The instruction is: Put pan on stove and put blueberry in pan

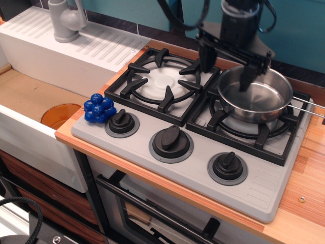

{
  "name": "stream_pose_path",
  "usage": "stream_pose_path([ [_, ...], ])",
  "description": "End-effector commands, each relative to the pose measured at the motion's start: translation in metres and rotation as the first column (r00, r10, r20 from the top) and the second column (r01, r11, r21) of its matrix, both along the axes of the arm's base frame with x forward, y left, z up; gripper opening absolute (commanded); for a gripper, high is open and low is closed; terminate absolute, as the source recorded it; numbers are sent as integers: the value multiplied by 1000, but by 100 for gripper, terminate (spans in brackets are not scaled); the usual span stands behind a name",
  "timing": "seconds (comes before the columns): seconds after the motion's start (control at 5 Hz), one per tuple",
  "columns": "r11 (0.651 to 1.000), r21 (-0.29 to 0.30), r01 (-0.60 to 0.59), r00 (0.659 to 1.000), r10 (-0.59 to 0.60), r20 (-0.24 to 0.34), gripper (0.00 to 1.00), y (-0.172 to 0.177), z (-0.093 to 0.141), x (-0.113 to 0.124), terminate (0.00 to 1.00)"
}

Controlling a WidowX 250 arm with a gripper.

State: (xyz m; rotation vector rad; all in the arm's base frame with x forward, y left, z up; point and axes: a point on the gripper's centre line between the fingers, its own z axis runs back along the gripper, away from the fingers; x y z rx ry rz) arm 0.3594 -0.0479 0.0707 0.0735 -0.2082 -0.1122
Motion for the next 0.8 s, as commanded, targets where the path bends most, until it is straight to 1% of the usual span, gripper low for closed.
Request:
stream_pose_path([
  [0.0, 1000, -6, 19, 997, -19, 73, 100, 6, -4, 12, 0],
  [0.4, 1000, -16, 18, 995, -16, 94, 100, 5, -20, 7, 0],
  [0.6, 1000, -18, 0, 997, 1, 73, 0, 3, -20, 5, 0],
])
